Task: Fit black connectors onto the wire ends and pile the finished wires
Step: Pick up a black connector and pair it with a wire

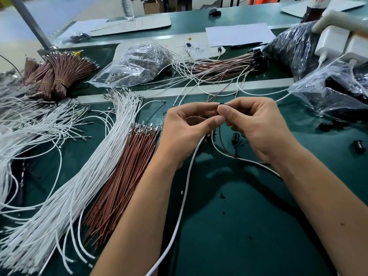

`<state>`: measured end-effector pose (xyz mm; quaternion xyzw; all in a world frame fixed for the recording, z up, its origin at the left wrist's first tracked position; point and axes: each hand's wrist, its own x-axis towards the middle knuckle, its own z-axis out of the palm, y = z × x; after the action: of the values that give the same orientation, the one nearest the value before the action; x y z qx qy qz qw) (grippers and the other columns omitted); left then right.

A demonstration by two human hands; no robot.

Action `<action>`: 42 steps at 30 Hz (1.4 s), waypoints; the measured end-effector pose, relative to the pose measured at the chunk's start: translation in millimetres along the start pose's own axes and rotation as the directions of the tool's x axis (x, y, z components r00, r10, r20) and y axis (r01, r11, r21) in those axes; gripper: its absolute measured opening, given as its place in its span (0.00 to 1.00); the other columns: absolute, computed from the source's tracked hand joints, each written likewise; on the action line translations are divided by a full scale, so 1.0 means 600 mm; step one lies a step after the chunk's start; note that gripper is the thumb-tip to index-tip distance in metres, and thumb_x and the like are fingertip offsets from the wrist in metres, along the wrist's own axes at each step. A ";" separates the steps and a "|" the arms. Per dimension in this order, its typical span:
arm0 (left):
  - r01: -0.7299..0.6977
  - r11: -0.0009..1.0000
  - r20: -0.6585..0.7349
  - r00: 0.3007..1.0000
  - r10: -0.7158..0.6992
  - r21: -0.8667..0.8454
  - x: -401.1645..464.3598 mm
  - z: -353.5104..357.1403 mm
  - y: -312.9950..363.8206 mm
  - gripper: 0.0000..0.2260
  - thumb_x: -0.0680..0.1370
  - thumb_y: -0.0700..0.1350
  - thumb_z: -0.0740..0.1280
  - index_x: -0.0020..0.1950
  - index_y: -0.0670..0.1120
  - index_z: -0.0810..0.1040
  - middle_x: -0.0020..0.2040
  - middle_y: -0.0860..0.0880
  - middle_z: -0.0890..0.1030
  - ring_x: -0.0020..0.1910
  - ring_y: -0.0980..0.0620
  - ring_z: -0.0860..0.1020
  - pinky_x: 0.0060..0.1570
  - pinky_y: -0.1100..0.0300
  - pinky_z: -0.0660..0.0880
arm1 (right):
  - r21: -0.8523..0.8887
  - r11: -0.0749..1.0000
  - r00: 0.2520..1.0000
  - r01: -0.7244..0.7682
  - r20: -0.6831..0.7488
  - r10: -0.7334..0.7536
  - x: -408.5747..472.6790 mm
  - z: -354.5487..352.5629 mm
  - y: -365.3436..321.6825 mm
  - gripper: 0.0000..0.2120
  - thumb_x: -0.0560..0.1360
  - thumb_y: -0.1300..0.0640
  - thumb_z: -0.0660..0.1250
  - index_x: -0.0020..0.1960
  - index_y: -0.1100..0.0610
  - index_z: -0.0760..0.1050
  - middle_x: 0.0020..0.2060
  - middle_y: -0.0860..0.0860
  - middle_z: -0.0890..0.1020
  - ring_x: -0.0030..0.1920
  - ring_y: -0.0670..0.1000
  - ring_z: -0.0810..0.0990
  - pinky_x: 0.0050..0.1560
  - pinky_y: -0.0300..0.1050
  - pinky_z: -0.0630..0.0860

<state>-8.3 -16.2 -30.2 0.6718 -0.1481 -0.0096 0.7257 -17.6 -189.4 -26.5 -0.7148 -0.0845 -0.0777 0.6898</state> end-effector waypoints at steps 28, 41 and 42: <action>0.016 0.956 -0.143 0.988 -0.060 -0.292 0.003 0.015 0.002 0.14 0.74 0.28 0.72 0.55 0.43 0.83 0.44 0.47 0.84 0.41 0.50 0.82 0.45 0.58 0.82 | -0.106 0.994 0.995 -0.025 0.092 0.034 -0.003 0.001 0.007 0.04 0.74 0.54 0.78 0.44 0.54 0.87 0.39 0.51 0.88 0.40 0.44 0.84 0.43 0.33 0.77; 0.071 0.924 -0.049 0.994 -0.096 -0.375 -0.002 0.008 0.015 0.08 0.75 0.33 0.72 0.50 0.43 0.83 0.45 0.43 0.84 0.40 0.50 0.82 0.49 0.55 0.81 | -0.061 0.998 0.994 -0.018 0.106 0.024 -0.005 0.002 -0.001 0.07 0.69 0.52 0.79 0.43 0.55 0.87 0.39 0.55 0.88 0.40 0.50 0.83 0.47 0.44 0.79; 0.054 0.932 -0.075 0.993 -0.086 -0.358 -0.002 0.009 0.016 0.07 0.74 0.33 0.73 0.49 0.43 0.83 0.44 0.43 0.84 0.40 0.50 0.82 0.47 0.56 0.81 | -0.063 0.998 0.995 -0.019 0.100 0.025 -0.006 0.001 -0.001 0.08 0.68 0.51 0.79 0.43 0.56 0.87 0.39 0.56 0.88 0.39 0.50 0.83 0.45 0.45 0.78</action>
<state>-12.5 -20.4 -21.0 0.5341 -0.0871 -0.0318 0.8403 -21.1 -188.7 -26.6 -0.7399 -0.1089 -0.0365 0.6628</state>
